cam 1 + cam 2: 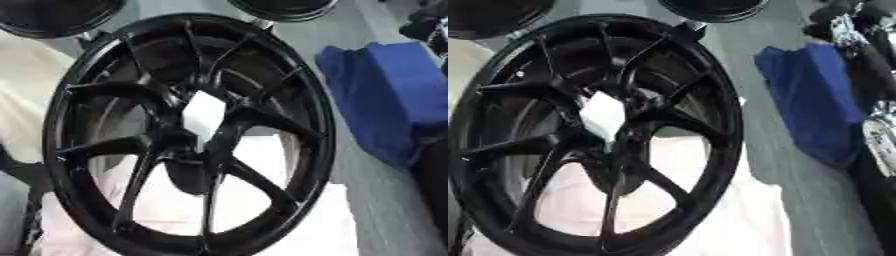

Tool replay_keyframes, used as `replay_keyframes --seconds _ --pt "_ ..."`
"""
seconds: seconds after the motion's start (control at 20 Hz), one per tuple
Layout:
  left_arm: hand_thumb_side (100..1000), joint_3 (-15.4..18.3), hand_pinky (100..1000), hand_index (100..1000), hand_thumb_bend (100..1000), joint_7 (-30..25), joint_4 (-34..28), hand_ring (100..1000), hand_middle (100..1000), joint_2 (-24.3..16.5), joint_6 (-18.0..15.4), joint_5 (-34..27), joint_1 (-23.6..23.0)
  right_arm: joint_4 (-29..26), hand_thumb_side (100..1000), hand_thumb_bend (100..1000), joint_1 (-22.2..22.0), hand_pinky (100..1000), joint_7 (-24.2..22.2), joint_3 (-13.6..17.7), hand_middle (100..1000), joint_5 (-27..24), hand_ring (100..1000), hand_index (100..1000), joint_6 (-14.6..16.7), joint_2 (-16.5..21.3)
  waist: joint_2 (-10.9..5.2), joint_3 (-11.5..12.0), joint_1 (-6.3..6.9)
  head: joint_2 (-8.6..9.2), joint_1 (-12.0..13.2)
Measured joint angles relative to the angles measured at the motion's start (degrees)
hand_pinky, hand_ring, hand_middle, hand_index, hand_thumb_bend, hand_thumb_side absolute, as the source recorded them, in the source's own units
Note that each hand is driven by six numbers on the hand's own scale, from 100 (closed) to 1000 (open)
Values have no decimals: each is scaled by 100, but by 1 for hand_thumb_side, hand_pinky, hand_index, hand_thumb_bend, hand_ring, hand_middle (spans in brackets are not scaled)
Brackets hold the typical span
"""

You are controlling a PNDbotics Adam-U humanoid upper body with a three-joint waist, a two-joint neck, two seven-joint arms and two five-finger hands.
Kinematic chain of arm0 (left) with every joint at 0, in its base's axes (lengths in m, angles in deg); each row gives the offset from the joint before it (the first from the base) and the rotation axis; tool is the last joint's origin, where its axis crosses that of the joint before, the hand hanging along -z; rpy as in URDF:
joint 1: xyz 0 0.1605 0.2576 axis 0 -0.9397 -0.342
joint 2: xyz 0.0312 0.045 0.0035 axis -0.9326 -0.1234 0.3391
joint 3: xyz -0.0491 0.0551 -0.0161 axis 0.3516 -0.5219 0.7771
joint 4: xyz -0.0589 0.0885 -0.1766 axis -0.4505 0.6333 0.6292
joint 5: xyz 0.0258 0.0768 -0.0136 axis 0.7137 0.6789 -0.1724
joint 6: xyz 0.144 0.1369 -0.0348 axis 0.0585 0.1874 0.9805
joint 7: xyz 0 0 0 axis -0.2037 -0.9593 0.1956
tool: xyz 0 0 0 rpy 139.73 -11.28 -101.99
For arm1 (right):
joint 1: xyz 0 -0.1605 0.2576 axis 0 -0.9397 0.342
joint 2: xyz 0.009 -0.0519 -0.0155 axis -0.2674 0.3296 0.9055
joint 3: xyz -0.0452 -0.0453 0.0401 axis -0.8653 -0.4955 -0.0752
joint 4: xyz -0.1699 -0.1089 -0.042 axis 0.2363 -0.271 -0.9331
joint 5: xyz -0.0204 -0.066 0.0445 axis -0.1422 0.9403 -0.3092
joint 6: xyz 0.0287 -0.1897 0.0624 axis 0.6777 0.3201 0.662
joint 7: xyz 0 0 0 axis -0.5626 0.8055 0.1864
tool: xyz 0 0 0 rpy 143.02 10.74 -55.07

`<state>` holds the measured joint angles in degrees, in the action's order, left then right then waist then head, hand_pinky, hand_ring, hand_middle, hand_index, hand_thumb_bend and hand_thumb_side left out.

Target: Pull the pin out of the wheel hub.

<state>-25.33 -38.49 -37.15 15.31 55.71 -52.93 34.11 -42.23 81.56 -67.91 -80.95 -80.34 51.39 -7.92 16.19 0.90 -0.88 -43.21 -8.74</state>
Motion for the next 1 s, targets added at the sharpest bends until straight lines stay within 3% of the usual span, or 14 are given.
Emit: replay_keyframes --seconds 0.45,0.5,0.75,1.0 --pt "678 0 951 735 359 -10 0 525 526 0 -8 0 -33 0 501 122 130 819 -86 -2 630 15 674 627 140 277 0 -3 22 0 -28" --pt "678 0 951 735 359 -12 0 525 527 0 -9 0 -34 0 469 100 172 820 -115 -3 633 26 676 629 189 360 0 -3 26 0 -39" --pt "678 -2 951 735 358 -21 0 525 526 0 -9 0 -42 0 436 100 427 819 -392 -86 652 215 698 652 529 896 -16 22 36 0 -88" --pt "678 -6 951 735 357 -57 0 526 526 -2 -10 0 -60 0 400 100 792 818 -836 -291 677 510 728 683 958 1663 -63 71 24 0 -122"
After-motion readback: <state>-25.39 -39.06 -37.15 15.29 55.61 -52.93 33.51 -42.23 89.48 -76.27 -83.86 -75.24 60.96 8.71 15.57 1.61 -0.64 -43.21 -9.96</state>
